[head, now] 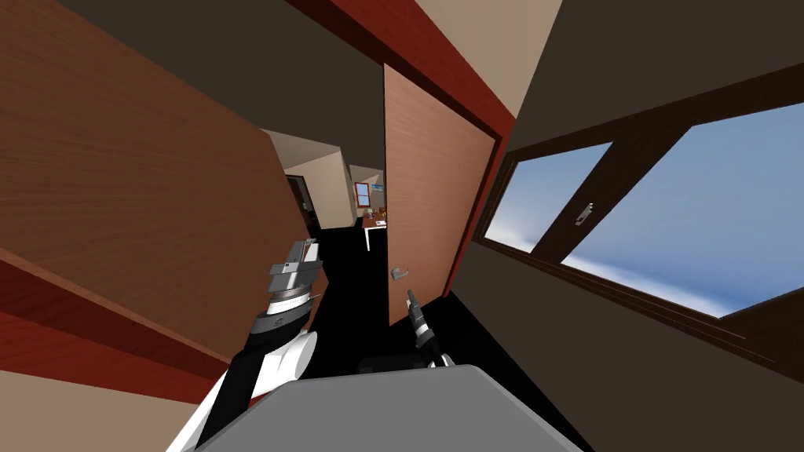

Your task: Push the door open

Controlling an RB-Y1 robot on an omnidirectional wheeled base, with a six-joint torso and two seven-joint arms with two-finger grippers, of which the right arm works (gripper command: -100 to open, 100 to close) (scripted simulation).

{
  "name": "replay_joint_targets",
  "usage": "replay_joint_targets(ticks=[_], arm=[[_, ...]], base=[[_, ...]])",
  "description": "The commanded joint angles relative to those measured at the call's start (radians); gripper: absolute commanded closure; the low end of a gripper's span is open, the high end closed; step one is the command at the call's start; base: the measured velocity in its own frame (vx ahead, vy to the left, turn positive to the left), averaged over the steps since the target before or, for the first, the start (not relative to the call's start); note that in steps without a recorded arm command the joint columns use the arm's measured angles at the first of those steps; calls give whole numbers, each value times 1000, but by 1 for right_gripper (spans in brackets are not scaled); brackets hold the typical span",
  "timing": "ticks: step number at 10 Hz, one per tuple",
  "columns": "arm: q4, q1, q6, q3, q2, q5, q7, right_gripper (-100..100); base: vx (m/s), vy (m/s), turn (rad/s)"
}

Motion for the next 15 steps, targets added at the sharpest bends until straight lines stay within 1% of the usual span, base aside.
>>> replay_joint_targets(ticks=[1,2,3,6,10,11,12,15], arm=[[28,-3,-7,10,5,3,-1,-100],[17,-3,-3,6,0,1,-3,-100],[27,-10,-5,1,1,0,-4,-100],[42,-20,-7,-7,5,-2,-2,-100],[68,-38,-10,-21,21,-5,-1,-100],[64,-36,-10,-18,18,-5,-1,-100],[64,-36,-10,-18,18,-5,-1,100],[64,-36,-10,-18,18,-5,-1,100]], base=[[83,-102,50],[37,-43,12],[107,27,30],[173,66,26],[180,68,29],[79,27,3],[-10,-4,-4],[-12,-10,7]])
